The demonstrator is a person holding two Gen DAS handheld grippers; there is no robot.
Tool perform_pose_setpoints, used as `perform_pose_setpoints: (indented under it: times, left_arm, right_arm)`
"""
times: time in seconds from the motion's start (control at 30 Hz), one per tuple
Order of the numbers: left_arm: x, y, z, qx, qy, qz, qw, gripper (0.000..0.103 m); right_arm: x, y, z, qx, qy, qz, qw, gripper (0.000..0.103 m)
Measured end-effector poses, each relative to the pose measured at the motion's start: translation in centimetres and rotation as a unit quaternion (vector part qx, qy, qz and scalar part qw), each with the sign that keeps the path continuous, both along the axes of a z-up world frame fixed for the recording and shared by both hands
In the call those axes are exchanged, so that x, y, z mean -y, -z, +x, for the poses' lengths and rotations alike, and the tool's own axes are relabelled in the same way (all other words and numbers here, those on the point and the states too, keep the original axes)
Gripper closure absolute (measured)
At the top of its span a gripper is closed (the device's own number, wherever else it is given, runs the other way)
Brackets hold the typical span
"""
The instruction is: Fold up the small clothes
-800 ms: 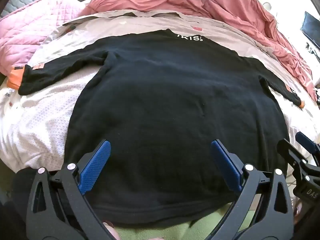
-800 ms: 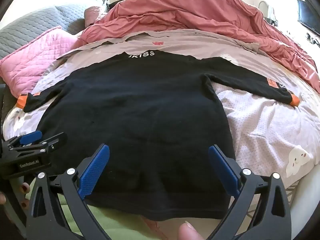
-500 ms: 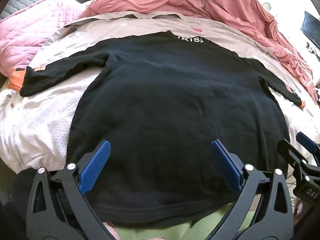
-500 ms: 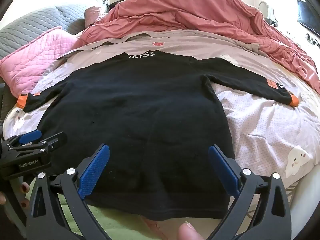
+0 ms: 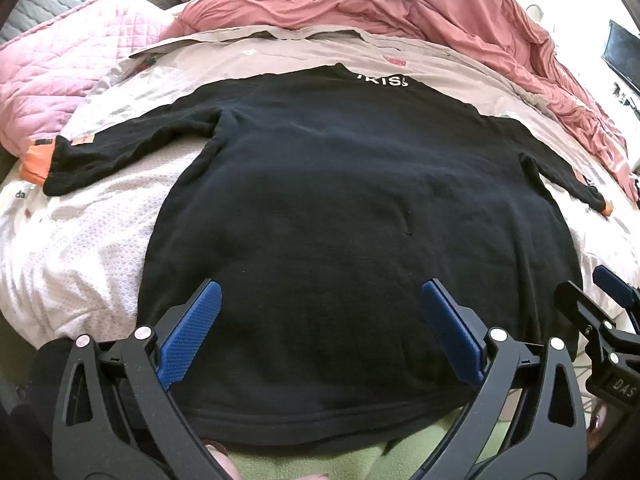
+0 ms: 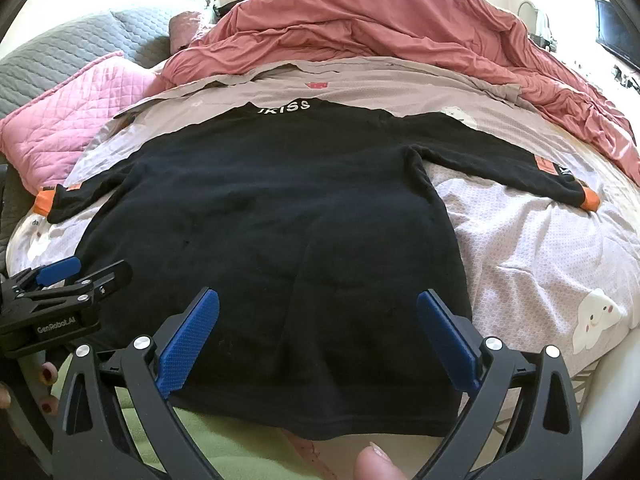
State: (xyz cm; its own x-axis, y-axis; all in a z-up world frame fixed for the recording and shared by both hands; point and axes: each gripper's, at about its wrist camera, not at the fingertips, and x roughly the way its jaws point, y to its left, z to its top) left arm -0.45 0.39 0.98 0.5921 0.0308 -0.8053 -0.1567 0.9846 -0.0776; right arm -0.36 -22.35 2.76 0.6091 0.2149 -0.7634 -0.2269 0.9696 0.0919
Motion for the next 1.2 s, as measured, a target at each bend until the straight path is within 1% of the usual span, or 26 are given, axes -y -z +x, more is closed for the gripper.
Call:
perform_pose_setpoints:
  times: [1.2]
  left_arm:
    - [0.03, -0.15, 0.04, -0.001, -0.001, 0.007, 1.0, 0.009]
  right_arm:
    - [-0.24, 0.22, 0.06, -0.001, -0.001, 0.002, 1.0, 0.004]
